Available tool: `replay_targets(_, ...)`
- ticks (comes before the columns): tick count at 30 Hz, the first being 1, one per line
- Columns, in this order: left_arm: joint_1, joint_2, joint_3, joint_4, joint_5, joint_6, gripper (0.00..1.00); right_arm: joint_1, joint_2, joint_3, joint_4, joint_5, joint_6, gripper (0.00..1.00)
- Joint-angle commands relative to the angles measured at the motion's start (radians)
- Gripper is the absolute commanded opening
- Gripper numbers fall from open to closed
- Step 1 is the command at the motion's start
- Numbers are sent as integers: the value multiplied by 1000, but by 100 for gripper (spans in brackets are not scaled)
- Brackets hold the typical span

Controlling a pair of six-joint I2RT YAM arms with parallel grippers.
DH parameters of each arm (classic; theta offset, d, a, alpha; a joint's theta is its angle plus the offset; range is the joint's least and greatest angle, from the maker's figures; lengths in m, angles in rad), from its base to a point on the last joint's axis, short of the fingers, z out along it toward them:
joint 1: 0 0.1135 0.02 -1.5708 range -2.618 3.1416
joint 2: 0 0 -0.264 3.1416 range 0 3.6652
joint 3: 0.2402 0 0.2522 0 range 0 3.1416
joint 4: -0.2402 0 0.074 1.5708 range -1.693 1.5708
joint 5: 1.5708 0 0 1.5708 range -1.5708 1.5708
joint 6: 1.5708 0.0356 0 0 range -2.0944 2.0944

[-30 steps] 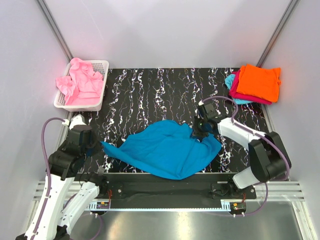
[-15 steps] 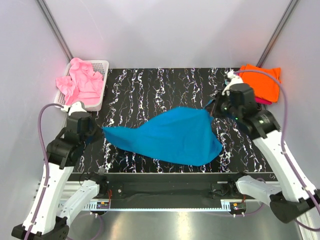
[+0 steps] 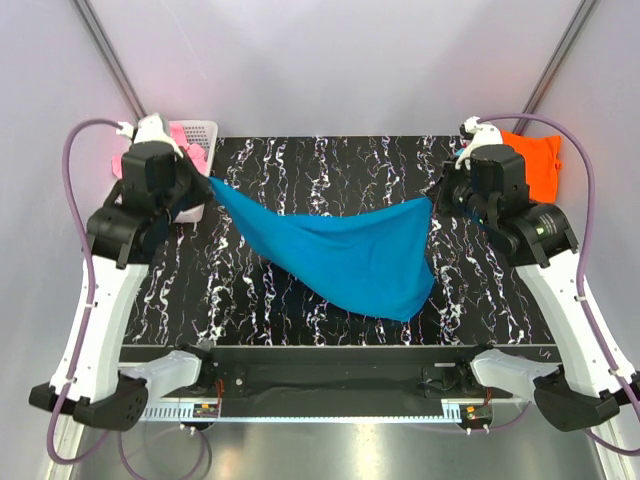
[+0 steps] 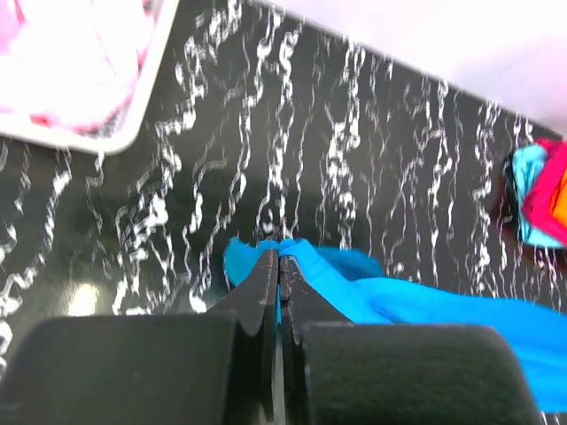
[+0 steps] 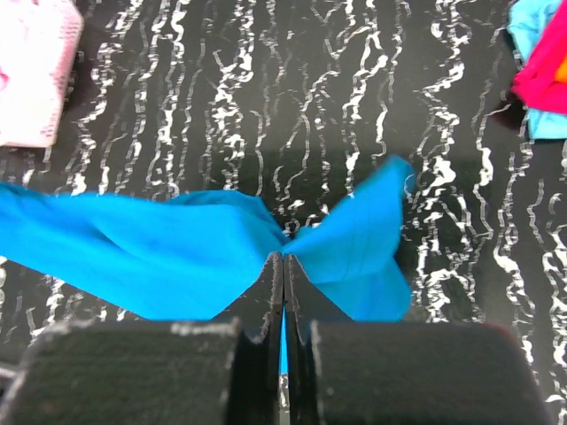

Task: Fold and stack the t-shirts
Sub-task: Flatten the tshirt out

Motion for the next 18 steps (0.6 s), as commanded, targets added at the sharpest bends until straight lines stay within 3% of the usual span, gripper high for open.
replay_targets(1, 6, 40, 145, 40, -71, 54, 0, -2, 2, 44, 46, 72, -44, 0)
replay_targets(9, 14, 293, 515, 13, -161, 90, 0, -5, 136, 186, 51, 289, -147, 0)
replay_targets(18, 30, 283, 612, 82, -227, 145, 0, -22, 102, 215, 100, 391, -187, 0)
